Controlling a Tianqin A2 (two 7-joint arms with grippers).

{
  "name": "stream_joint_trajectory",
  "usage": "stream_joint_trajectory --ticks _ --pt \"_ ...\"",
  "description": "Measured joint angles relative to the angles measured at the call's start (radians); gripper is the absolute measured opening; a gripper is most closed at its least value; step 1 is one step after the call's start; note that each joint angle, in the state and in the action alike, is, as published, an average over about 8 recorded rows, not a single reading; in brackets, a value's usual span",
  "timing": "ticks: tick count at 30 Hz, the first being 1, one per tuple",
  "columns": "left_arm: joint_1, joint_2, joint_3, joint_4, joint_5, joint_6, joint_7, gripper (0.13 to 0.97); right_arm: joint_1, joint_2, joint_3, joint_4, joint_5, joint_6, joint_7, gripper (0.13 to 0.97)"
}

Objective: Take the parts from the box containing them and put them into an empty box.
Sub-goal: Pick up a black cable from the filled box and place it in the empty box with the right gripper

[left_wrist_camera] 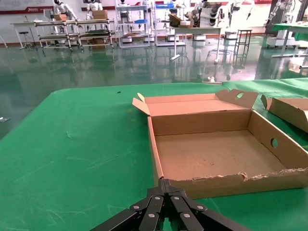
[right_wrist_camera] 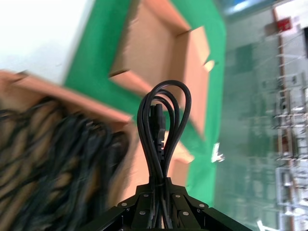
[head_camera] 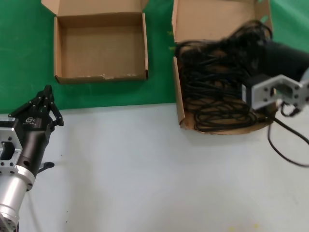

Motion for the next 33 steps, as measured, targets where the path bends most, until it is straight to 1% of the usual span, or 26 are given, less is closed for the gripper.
stream_joint_trajectory --ticks 7,13,18,24,33 --pt "0.0 0.0 0.0 0.0 0.0 0.0 0.0 0.145 0.103 -0.088 -0.05 0.005 -0.03 -0.016 -0.006 0.182" --pt "0.0 0.0 0.0 0.0 0.0 0.0 0.0 0.145 0.194 -0.195 -0.108 -0.038 -0.053 -0.006 -0.023 0.181" --pt "0.0 0.0 0.0 0.0 0.0 0.0 0.0 0.145 0.247 -0.28 -0.154 -0.105 -0.057 0.025 -0.046 0.181" --pt "0.0 0.0 0.0 0.0 0.0 0.0 0.0 0.145 0.276 -0.363 -0.199 -0.202 -0.047 0.078 -0.079 0.181" --pt "0.0 0.0 0.0 0.0 0.0 0.0 0.0 0.145 0.288 -0.431 -0.245 -0.36 -0.006 0.166 -0.142 0.181"
